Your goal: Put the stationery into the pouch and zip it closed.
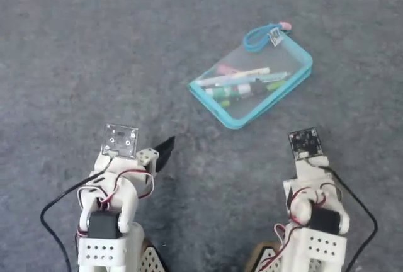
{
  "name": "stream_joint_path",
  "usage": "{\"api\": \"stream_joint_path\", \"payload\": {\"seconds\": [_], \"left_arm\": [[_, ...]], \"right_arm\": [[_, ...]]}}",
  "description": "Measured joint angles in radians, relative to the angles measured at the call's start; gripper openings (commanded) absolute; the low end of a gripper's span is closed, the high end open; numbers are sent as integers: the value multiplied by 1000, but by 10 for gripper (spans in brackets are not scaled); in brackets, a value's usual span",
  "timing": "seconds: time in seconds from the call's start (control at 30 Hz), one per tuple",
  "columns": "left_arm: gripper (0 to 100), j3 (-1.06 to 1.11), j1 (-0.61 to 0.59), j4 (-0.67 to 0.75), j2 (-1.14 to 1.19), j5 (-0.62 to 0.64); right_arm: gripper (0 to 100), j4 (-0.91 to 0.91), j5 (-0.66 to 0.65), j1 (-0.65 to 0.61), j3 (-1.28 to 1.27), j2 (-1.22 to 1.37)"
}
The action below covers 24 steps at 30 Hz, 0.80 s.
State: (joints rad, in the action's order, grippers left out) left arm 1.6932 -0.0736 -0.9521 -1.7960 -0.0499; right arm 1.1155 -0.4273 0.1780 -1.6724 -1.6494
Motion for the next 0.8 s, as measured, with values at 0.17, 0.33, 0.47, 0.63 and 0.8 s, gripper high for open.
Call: {"api": "stream_joint_path", "payload": {"seconds": [0.17,0.33,0.47,0.63,0.8], "left_arm": [[338,0,0,-176,0,0],[338,0,0,-259,0,0],[338,0,0,-295,0,0],[338,0,0,-299,0,0],[338,0,0,-299,0,0]], "right_arm": [[9,84,2,-2,5,-132],[8,150,0,-3,5,-144],[8,187,0,2,5,-144],[8,189,0,2,5,-144],[8,189,0,2,5,-144]]}}
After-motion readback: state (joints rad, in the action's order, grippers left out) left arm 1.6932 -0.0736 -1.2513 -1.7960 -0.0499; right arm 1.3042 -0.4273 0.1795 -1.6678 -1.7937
